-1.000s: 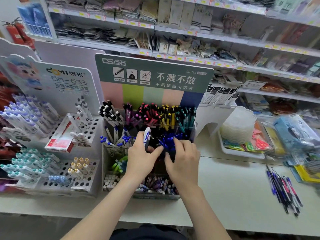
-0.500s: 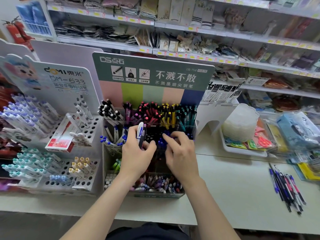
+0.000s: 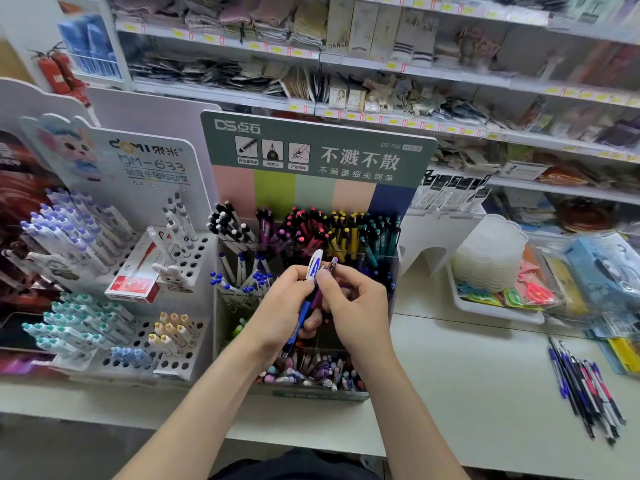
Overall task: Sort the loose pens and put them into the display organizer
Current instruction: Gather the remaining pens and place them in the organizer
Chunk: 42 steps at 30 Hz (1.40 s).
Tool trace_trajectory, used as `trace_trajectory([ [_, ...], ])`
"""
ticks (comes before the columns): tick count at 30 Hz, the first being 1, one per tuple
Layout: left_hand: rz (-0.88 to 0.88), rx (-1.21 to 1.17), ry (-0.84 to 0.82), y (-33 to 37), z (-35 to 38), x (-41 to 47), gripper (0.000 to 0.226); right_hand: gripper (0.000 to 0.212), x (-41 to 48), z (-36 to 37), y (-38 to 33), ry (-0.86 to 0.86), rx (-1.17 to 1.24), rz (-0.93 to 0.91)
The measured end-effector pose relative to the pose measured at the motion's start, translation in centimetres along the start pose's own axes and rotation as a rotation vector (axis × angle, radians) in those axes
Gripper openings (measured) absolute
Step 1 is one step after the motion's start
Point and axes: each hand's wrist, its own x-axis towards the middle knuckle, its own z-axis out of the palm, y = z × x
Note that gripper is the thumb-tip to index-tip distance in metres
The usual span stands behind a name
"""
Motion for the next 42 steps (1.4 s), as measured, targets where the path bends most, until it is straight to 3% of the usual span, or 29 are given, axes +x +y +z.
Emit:
trace_trajectory([
  [9,0.23,0.164,0.16,1.4,-0.6,-0.1,0.019,0.02,0.3,1.6,-2.0,0.216,-0.102,-0.238],
  [15,0.176,-0.202,0.406,1.6,-2.6,0.5,0.019,0.018,2.1,2.8,-4.8,0.36,-0.023,-0.48],
  [19,0.162,-0.347,0.42,1.7,-4.2,0.5,0.018,0.018,5.5,4.3,-4.7,0.186,-0.248,-0.603],
  [22,0.134,-0.411,0.416,1.7,-4.8,0.6,0.019,0.021,7.6,5.8,-3.6,0.045,-0.582,-0.649],
  [24,0.13,-0.413,0.426,1.7,-5.2,0.7,0.019,0.021,8.2,6.4,-3.0,0.102,-0.854,-0.711],
  [27,0.133,-0.398,0.442,1.7,-5.6,0.7,0.019,0.019,8.3,6.7,-2.9,0.265,-1.016,-0.687],
  [31,0.135,-0.263,0.456,1.7,-6.0,0.4,0.025,0.025,8.2,6.3,-2.6,0.146,-1.106,-0.687],
  [34,0.138,-0.181,0.471,1.6,-6.2,0.2,0.021,0.026,8.1,6.1,-3.4,0.126,-1.077,-0.577],
  [37,0.161,-0.103,0.368,1.6,-6.4,-0.2,0.019,0.029,6.4,6.4,-4.4,0.082,-0.872,-0.64],
  [40,0.209,-0.006,0.156,1.6,-6.5,-0.7,0.02,0.03,4.7,6.7,-4.3,-0.095,-0.675,-0.445],
  [42,0.23,0.085,0.079,1.4,-6.7,-0.8,0.019,0.031,4.0,6.5,-4.6,-0.123,-0.447,-0.303],
])
